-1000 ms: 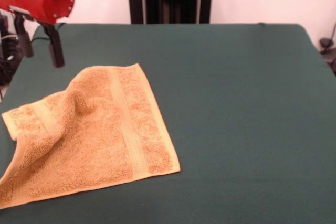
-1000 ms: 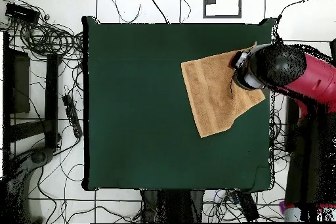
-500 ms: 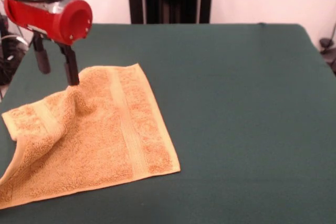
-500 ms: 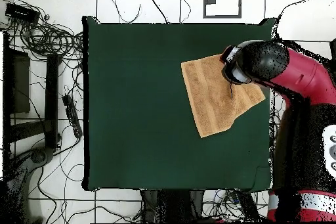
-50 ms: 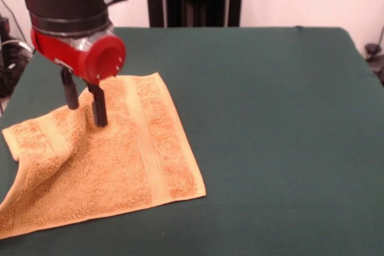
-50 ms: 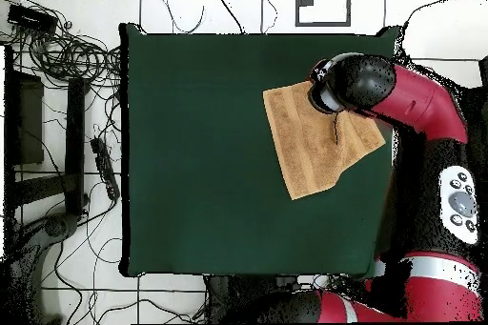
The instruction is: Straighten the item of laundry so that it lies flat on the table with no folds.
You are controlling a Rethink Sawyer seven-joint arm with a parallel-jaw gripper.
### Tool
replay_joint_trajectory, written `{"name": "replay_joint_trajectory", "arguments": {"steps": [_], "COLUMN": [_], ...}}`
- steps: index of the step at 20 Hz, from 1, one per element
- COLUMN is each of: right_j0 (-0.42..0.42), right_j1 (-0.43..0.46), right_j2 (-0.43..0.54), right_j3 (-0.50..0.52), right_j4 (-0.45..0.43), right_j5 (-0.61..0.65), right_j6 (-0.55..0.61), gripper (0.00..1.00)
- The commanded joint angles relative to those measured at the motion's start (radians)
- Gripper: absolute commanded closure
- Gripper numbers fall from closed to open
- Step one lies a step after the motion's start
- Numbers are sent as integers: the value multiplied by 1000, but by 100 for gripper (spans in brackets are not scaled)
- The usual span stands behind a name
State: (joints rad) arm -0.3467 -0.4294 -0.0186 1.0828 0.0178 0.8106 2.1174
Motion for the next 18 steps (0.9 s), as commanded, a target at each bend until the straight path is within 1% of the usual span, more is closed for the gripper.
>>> {"name": "replay_joint_trajectory", "arguments": {"steps": [1, 6, 9, 14, 18], "right_j0": [83, 105, 122, 149, 163], "right_j1": [75, 99, 136, 156, 188], "right_j2": [-12, -27, -40, -54, -70], "right_j3": [-22, -45, -79, -96, -115], "right_j4": [66, 93, 112, 140, 157], "right_j5": [-24, -35, -56, -67, -94], "right_j6": [333, 371, 396, 444, 457], "gripper": [0, 0, 0, 0, 0]}}
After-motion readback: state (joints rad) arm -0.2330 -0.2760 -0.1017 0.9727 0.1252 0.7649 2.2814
